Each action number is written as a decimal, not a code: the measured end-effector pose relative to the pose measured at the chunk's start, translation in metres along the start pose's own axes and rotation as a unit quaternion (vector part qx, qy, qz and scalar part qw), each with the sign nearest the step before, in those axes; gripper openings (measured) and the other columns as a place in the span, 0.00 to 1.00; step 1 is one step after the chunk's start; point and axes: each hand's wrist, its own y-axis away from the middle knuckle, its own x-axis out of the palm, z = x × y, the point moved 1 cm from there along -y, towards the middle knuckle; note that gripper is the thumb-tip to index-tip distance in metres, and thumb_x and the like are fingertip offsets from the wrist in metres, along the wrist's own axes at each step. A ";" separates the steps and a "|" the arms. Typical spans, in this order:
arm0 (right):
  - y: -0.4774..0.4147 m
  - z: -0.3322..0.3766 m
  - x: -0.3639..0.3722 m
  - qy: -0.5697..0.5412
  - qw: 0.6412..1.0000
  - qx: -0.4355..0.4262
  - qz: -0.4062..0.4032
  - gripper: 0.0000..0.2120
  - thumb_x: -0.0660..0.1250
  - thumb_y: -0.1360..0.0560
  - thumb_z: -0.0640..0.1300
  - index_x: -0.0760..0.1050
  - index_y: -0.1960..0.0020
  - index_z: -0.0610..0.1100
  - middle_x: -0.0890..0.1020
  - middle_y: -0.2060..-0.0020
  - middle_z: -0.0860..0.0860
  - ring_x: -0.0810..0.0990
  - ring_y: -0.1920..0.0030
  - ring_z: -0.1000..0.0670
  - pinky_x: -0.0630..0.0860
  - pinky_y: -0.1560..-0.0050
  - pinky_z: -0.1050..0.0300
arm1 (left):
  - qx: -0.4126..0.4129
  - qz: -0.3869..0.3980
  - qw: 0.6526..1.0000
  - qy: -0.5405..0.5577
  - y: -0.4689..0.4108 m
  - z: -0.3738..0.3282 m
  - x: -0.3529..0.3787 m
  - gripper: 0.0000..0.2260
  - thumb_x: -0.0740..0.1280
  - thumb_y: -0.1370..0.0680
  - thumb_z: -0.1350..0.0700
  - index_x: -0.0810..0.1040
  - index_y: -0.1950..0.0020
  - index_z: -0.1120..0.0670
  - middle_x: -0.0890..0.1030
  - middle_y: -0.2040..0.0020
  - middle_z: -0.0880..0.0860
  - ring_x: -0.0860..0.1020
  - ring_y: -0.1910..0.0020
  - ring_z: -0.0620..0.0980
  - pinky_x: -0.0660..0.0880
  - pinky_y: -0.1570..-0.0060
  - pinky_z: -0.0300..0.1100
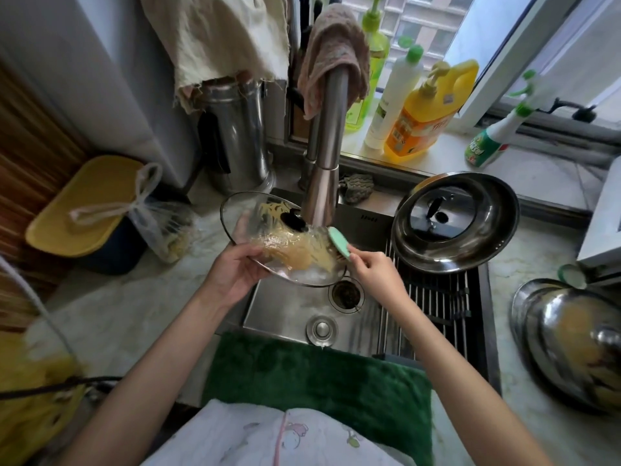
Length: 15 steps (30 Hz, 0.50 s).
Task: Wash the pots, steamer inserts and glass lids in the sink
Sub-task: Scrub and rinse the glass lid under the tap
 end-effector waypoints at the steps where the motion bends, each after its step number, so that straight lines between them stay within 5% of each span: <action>1: -0.004 -0.002 -0.001 0.001 1.000 0.026 -0.011 0.15 0.59 0.20 0.47 0.76 0.35 0.49 0.85 0.54 0.52 0.78 0.65 0.54 0.68 0.68 0.58 | 0.001 -0.003 1.000 -0.001 -0.001 0.002 0.001 0.32 0.55 0.26 0.69 0.60 0.26 0.43 0.79 0.48 0.57 0.80 0.66 0.48 0.80 0.67 0.43; 2: -0.001 0.001 0.001 -0.014 0.999 0.037 -0.010 0.15 0.59 0.20 0.46 0.76 0.35 0.47 0.84 0.50 0.52 0.79 0.63 0.54 0.69 0.68 0.60 | 0.002 -0.008 1.000 -0.006 -0.003 0.004 0.003 0.33 0.56 0.27 0.69 0.60 0.26 0.43 0.79 0.51 0.56 0.80 0.66 0.48 0.80 0.67 0.44; 6: 0.027 0.019 0.014 -0.078 0.996 -0.014 0.037 0.15 0.60 0.20 0.47 0.75 0.35 0.50 0.81 0.70 0.54 0.63 0.77 0.57 0.58 0.75 0.58 | 0.002 -0.028 1.000 0.000 -0.011 0.005 0.010 0.35 0.56 0.26 0.71 0.59 0.25 0.42 0.79 0.60 0.54 0.79 0.70 0.48 0.80 0.69 0.46; 8: 0.019 0.008 0.006 -0.060 0.998 0.006 0.014 0.15 0.60 0.20 0.47 0.76 0.35 0.49 0.84 0.64 0.52 0.69 0.74 0.54 0.63 0.72 0.56 | -0.004 -0.029 1.000 0.011 -0.010 0.004 0.014 0.33 0.55 0.25 0.71 0.59 0.26 0.43 0.81 0.58 0.53 0.80 0.70 0.47 0.79 0.72 0.44; 11: 0.005 0.004 0.003 -0.048 0.996 0.067 -0.020 0.16 0.59 0.20 0.46 0.77 0.36 0.45 0.83 0.45 0.49 0.81 0.56 0.51 0.75 0.58 0.55 | 0.001 -0.029 1.000 -0.003 -0.009 0.008 0.023 0.33 0.55 0.25 0.71 0.59 0.26 0.42 0.83 0.60 0.51 0.80 0.69 0.46 0.79 0.72 0.44; 12: 0.010 0.013 0.008 -0.060 0.997 0.052 -0.015 0.15 0.59 0.21 0.46 0.77 0.37 0.45 0.82 0.44 0.50 0.80 0.60 0.54 0.74 0.62 0.56 | 0.008 -0.030 0.999 -0.020 -0.009 0.008 0.026 0.33 0.56 0.25 0.72 0.60 0.27 0.43 0.82 0.57 0.51 0.80 0.67 0.47 0.80 0.71 0.46; 15: 0.026 0.026 0.018 -0.087 0.996 0.008 0.002 0.15 0.60 0.21 0.45 0.75 0.36 0.50 0.82 0.67 0.56 0.66 0.79 0.59 0.60 0.75 0.60 | 0.022 -0.024 0.999 -0.038 -0.011 0.009 0.030 0.32 0.56 0.26 0.73 0.63 0.30 0.42 0.80 0.51 0.53 0.82 0.64 0.48 0.81 0.69 0.52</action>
